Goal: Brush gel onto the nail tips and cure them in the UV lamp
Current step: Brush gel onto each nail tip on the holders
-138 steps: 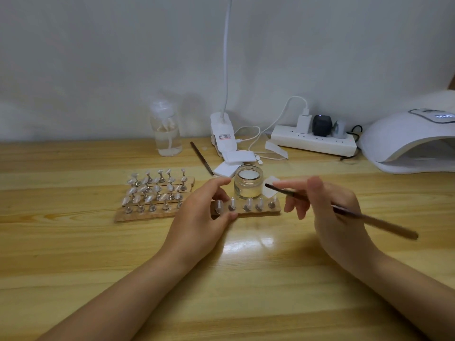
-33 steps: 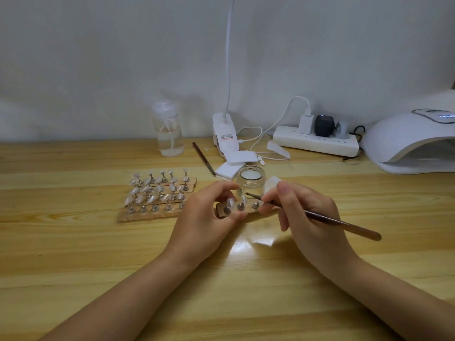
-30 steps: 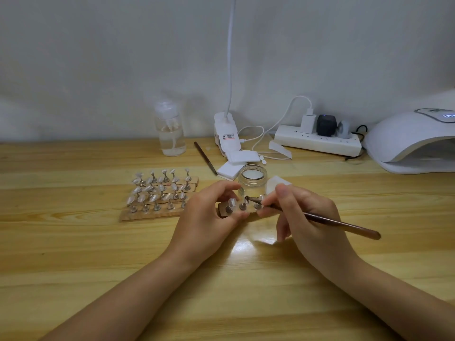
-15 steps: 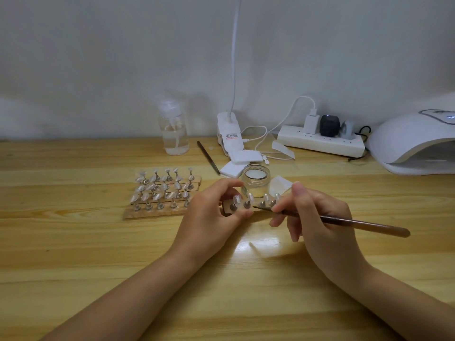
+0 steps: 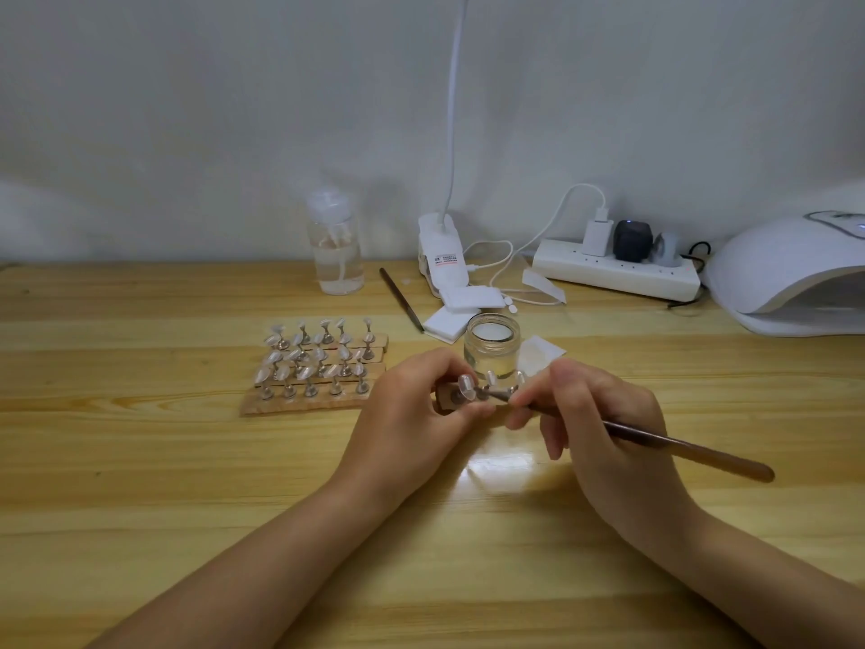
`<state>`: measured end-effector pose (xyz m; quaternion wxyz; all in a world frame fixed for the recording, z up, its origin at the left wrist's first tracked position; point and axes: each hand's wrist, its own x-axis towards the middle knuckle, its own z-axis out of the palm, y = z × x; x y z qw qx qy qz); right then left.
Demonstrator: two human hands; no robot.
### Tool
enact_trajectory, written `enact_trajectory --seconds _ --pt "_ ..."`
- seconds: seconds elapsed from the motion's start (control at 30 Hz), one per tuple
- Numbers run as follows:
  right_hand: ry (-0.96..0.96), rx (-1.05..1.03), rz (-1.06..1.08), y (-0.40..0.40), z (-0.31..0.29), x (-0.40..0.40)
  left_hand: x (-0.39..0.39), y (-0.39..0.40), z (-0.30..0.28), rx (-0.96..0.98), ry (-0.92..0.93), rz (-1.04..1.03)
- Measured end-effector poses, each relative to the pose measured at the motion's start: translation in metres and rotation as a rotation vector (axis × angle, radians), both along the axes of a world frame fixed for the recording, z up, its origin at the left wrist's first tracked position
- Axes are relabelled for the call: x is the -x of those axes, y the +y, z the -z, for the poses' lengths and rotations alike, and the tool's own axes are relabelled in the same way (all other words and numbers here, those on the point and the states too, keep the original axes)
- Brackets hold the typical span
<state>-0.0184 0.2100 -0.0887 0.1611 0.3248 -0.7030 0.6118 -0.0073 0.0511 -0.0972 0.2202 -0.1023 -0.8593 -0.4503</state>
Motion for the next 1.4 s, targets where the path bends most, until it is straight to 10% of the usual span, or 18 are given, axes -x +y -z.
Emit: enact_trajectory --seconds 0.5,0.9,1.13,1.4 --pt "0.138 -0.175 0.067 -0.003 -0.002 0.000 -0.002 0.004 -0.004 -0.025 -0.015 0.023" --pt "0.036 0.102 0.155 0.034 -0.012 0.018 0.002 -0.004 0.000 -0.035 -0.072 -0.034" --pt "-0.007 -0.369 0.195 0.044 -0.005 0.040 0.003 -0.006 0.001 0.001 -0.086 -0.053" --pt "0.048 -0.424 0.158 0.042 -0.002 0.040 0.003 -0.007 0.003 0.028 -0.100 -0.044"
